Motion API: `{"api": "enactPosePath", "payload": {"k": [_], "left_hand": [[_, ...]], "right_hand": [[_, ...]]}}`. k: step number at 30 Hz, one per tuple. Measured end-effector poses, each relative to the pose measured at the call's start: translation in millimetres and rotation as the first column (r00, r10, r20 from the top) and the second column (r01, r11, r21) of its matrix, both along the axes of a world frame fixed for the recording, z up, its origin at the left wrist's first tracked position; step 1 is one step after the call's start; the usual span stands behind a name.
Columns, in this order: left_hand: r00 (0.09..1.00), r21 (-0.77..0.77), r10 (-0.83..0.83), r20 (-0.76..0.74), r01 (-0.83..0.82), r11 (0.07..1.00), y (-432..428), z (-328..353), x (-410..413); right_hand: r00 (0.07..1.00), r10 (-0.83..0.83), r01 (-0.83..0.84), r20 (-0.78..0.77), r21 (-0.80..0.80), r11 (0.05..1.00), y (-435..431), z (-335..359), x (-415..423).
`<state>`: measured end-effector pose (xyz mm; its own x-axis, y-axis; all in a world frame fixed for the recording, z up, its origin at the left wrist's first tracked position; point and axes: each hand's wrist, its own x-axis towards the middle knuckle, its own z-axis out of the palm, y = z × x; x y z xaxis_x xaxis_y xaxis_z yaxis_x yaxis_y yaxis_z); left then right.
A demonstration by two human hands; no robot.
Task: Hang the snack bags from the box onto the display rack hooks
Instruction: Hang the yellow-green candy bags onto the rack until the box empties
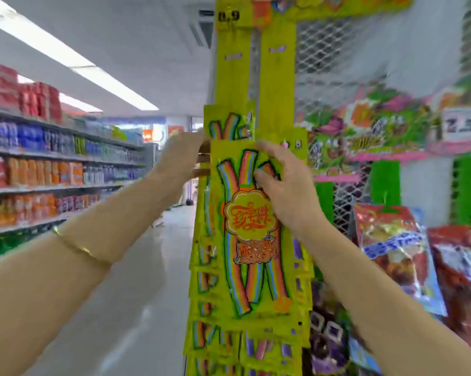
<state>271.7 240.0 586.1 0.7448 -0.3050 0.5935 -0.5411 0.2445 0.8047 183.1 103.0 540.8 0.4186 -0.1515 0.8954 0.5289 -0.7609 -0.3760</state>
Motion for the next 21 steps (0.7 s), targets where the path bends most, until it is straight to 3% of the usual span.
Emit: {"api": "enactPosePath", "payload": {"k": [4,7,11,21], "left_hand": [[0.975,-0.104,0.164,0.149,-0.149,0.983,-22,90,32],[0.949,-0.047,0.236,0.207,-0.232,0.972,-35,129,49],[0.95,-0.17,0.267,0.159,-0.24,0.956,-46,152,61],[0.942,-0.181,0.295,0.162,-0.266,0.947,-58,169,63]], "right_hand": [[0.994,-0.09,0.093,0.057,-0.051,0.994,-17,78,23],[0.989,-0.099,0.104,0.106,-0.045,0.994,-21,119,42],[0.984,-0.088,0.091,0.158,-0.016,0.996,-19,157,66],[0.984,-0.125,0.124,0.124,0.013,0.992,-20,179,103]]}}
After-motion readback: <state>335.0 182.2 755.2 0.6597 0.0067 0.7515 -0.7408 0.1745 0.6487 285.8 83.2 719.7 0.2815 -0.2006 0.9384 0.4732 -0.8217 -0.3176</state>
